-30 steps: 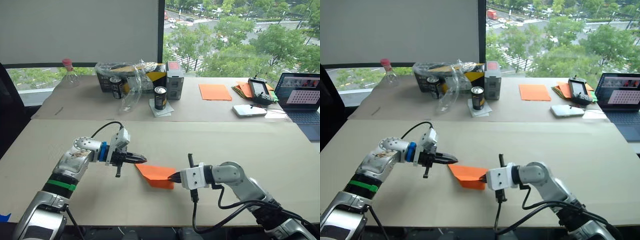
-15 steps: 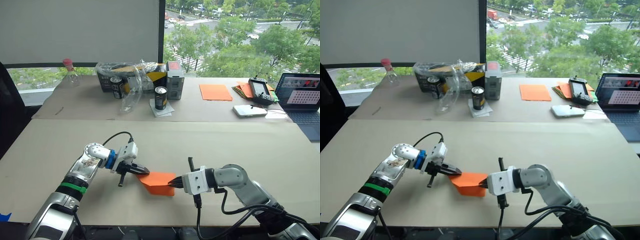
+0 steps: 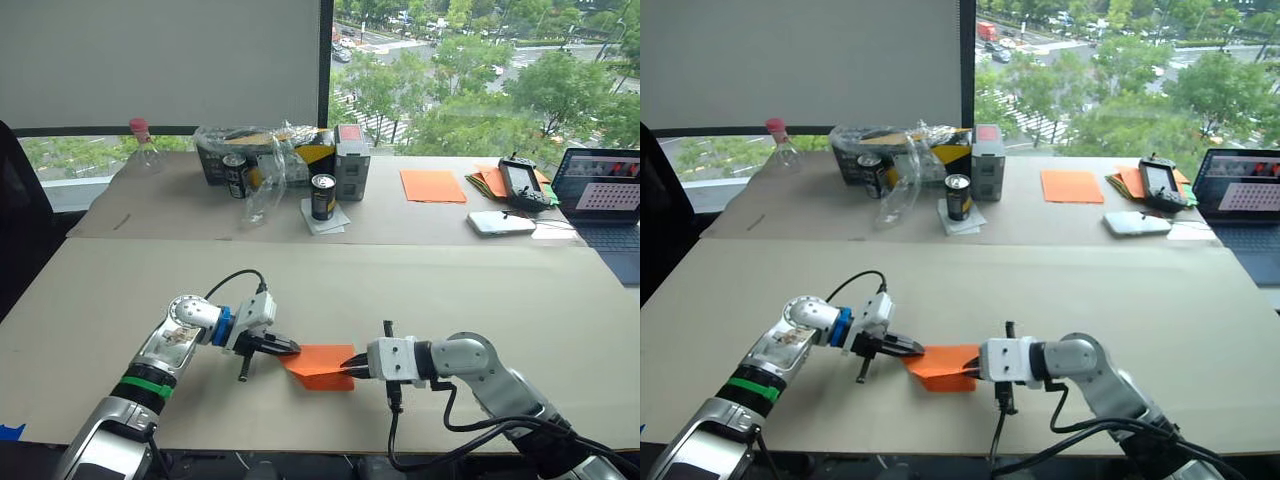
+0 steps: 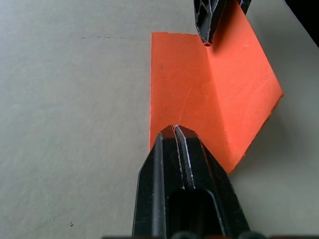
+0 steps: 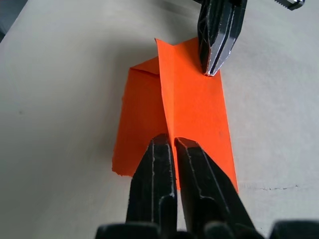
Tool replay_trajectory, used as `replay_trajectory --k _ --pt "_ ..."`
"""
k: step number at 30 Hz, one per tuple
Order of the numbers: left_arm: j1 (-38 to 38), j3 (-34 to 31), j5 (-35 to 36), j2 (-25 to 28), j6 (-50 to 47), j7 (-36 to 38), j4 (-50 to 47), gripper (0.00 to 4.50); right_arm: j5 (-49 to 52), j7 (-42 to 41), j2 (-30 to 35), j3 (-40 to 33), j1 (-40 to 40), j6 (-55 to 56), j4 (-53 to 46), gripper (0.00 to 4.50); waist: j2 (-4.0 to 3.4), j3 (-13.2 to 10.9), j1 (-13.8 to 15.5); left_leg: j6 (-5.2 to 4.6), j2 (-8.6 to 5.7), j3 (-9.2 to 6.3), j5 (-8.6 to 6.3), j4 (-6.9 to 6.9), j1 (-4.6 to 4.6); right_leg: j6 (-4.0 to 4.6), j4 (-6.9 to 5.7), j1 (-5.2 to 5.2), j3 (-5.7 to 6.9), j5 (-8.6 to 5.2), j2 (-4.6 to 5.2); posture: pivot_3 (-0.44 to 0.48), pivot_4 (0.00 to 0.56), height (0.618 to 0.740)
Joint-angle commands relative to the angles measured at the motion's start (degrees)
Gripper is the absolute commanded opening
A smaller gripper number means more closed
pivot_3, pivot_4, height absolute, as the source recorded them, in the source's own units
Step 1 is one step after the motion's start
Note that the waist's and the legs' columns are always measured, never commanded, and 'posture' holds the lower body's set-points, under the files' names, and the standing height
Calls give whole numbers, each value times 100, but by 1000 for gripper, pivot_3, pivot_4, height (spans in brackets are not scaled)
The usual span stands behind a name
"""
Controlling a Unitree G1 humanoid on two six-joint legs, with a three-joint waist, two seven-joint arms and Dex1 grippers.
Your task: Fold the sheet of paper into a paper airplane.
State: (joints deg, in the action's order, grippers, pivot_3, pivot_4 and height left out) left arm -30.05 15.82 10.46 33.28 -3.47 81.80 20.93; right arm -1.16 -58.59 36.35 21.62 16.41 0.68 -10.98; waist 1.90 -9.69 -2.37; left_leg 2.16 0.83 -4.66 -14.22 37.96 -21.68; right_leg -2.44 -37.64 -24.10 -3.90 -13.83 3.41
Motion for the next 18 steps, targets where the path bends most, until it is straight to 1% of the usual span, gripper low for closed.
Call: replay_trajectory --k 1,6,13,14,18 --pt "170 165 -265 68 65 -3 95 0 -37 16 126 -118 -101 47 -313 1504 -2 1 -2 -1 0 0 0 0 2 0 -1 1 0 0 0 0 150 720" --pt "107 195 -293 46 110 6 162 0 302 10 86 -243 -275 -139 -352 1504 -2 2 -6 -3 0 1 -2 0 4 -1 0 4 -1 -1 -1 0 150 720" --pt "75 225 -297 45 126 43 201 0 606 -32 6 -308 -273 -306 -464 1504 -2 2 -4 -3 0 1 -2 0 7 -1 -1 7 -1 -1 -1 0 150 720" --pt "74 232 -302 45 135 45 204 0 645 -48 -1 -317 -261 -343 -462 1272 -2 2 -5 -3 0 1 -2 0 7 -1 -2 7 -1 -1 -1 0 150 720" --pt "49 215 -293 14 130 -19 222 0 966 -149 -65 -407 -152 -714 -433 28 -2 2 -4 -3 0 1 -2 0 8 -1 -1 7 -1 -1 -1 0 150 720"
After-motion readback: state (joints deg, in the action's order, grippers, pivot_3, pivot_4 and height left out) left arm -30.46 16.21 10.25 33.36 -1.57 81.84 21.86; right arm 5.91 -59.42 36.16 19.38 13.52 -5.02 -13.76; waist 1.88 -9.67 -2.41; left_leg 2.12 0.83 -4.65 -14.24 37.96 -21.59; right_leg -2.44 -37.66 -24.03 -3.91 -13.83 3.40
